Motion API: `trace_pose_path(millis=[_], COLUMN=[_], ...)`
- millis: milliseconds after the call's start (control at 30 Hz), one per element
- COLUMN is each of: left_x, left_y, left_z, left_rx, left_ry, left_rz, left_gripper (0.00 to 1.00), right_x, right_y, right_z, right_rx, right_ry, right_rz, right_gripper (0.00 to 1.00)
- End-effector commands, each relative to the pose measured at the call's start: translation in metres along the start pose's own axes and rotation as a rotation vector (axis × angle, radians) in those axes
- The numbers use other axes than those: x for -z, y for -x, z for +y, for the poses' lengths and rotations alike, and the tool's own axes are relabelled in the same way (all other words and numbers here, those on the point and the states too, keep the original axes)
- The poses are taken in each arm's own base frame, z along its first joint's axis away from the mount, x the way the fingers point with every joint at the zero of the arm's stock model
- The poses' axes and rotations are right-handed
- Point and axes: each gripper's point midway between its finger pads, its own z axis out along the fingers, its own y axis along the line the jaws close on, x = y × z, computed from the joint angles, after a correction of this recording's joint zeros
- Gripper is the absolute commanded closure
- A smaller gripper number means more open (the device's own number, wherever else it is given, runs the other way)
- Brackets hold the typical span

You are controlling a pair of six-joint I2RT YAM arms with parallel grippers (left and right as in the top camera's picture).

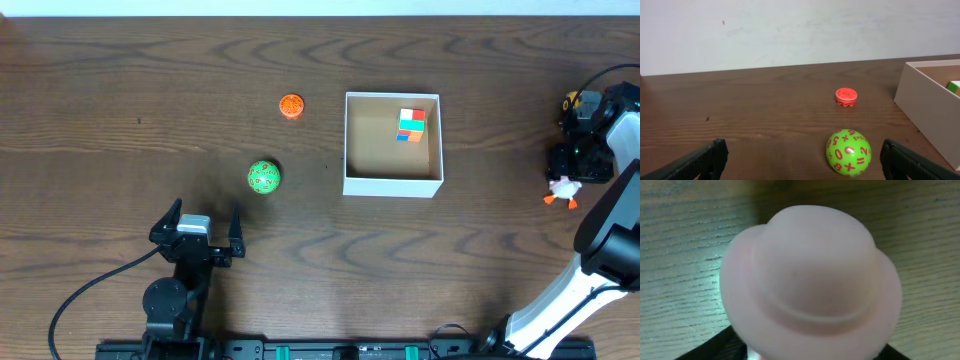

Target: Pack container

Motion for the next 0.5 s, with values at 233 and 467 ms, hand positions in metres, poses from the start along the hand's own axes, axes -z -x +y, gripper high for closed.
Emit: trace_pose_path(millis=[233, 467], left_x=[-0.001, -0.001], left_y=[-0.015, -0.015], left_z=[-0.001, -0.001], left_rx=[0.011, 0.011], left_ry=[-0.004, -0.004], left_rz=[0.044, 0.044], left_gripper=[0.02, 0.02], right_x=[0.012, 0.075], right_y=[0.014, 0.049], right_z=[0.003, 0.016], right_rx=[-0.076, -0.065], right_ry=[0.027, 0.032], right_rz=[-0.026, -0.090], right_gripper=[0.55, 0.69])
